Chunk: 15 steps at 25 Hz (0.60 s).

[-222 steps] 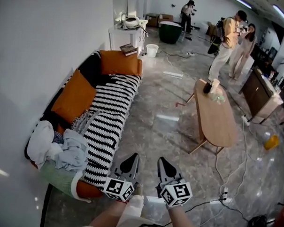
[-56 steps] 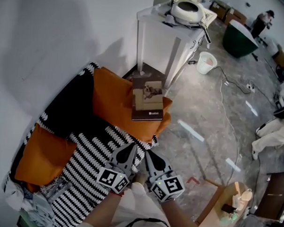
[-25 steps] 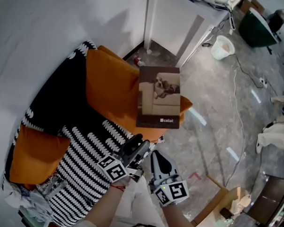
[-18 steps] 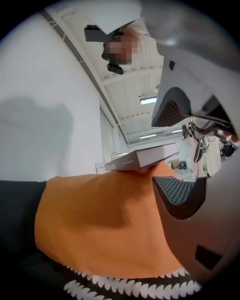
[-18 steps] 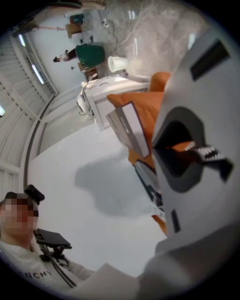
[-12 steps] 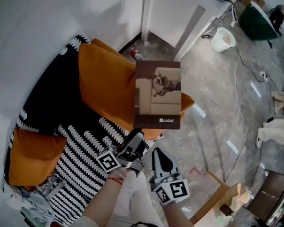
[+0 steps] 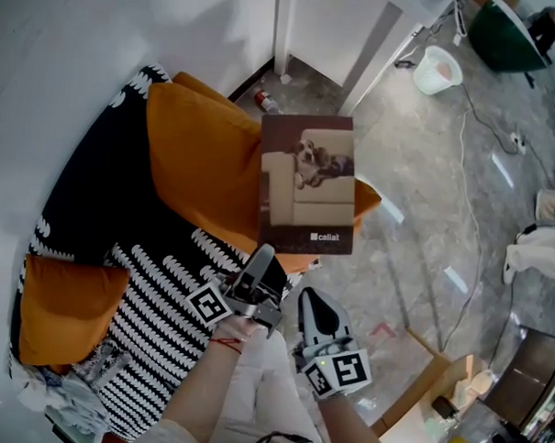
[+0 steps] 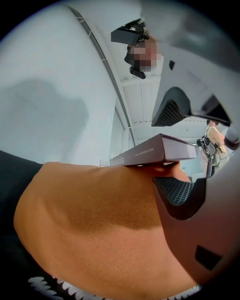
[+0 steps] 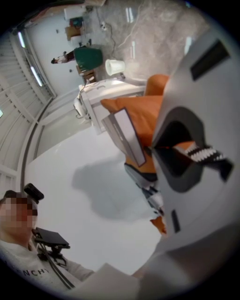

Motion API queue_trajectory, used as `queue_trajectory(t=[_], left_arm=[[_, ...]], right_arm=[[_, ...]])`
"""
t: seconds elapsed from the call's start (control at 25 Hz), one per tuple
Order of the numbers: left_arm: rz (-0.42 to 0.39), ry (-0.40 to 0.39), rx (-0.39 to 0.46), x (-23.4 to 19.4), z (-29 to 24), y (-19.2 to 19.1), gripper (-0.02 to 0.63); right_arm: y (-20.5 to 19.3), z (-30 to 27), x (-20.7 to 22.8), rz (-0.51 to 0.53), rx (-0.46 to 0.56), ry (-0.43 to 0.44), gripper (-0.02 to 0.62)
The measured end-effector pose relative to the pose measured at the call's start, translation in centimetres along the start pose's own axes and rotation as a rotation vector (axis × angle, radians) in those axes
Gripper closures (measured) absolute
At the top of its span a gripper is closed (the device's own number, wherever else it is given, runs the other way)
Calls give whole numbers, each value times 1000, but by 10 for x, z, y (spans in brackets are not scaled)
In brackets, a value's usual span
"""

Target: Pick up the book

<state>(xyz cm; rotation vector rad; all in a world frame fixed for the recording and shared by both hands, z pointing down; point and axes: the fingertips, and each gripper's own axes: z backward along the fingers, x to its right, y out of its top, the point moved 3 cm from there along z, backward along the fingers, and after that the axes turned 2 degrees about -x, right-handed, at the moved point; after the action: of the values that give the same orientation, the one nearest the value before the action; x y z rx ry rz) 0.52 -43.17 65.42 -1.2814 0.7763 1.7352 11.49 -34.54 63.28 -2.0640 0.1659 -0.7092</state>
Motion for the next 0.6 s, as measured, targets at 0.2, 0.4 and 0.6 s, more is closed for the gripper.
queue_trajectory(t=[0.2, 0.4, 0.6], left_arm=[[38, 19, 19, -7, -6, 3, 267], [66, 35, 32, -11, -8, 3, 268], [89, 55, 47, -14, -9, 4, 272]], right_arm=[[-3, 0, 4, -9, 0, -12, 581], [-7, 0, 5, -18, -1, -13, 581], [-11, -1, 6, -26, -6, -18, 581]])
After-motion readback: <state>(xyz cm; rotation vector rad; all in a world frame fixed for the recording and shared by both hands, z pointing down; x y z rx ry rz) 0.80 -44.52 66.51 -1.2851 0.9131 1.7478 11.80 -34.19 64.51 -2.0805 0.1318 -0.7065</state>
